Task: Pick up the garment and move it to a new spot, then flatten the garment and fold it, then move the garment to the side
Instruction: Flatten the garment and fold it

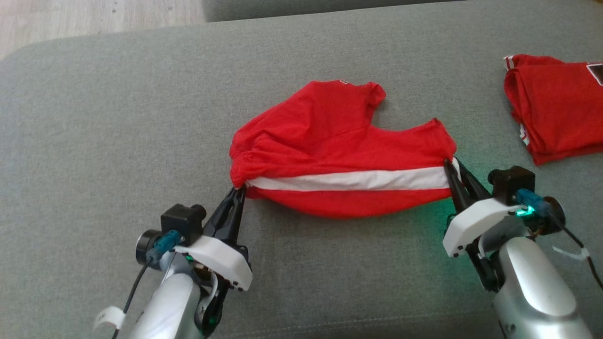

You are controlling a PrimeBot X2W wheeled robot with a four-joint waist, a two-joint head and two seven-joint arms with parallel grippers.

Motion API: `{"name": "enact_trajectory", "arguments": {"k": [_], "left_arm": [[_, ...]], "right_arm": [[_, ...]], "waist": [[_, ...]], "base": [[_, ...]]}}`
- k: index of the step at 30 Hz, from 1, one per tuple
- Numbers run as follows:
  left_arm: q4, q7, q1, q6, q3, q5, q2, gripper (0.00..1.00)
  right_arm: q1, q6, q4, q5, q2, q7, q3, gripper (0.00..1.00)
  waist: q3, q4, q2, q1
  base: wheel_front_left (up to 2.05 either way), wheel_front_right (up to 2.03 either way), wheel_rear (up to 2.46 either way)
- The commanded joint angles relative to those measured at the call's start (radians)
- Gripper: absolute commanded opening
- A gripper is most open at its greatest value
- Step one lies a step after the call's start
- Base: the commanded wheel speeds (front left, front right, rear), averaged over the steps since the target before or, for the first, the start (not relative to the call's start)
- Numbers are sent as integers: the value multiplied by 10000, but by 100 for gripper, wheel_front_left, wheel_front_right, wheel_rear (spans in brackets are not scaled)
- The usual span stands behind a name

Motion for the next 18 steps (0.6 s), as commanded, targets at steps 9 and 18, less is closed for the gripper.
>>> {"name": "enact_trajectory", "arguments": {"k": [9, 18], "left_arm": [[-796, -124, 246, 2, 1004, 320, 106, 0], [-148, -124, 470, -127, 1040, 320, 82, 0]], "right_arm": [[966, 65, -1356, -50, 573, 41, 39, 0], [1317, 65, -818, -22, 764, -138, 61, 0]], "waist": [[-66, 82, 0, 0], [-205, 66, 0, 0]], "base": [[0, 0, 0], [0, 0, 0]]}}
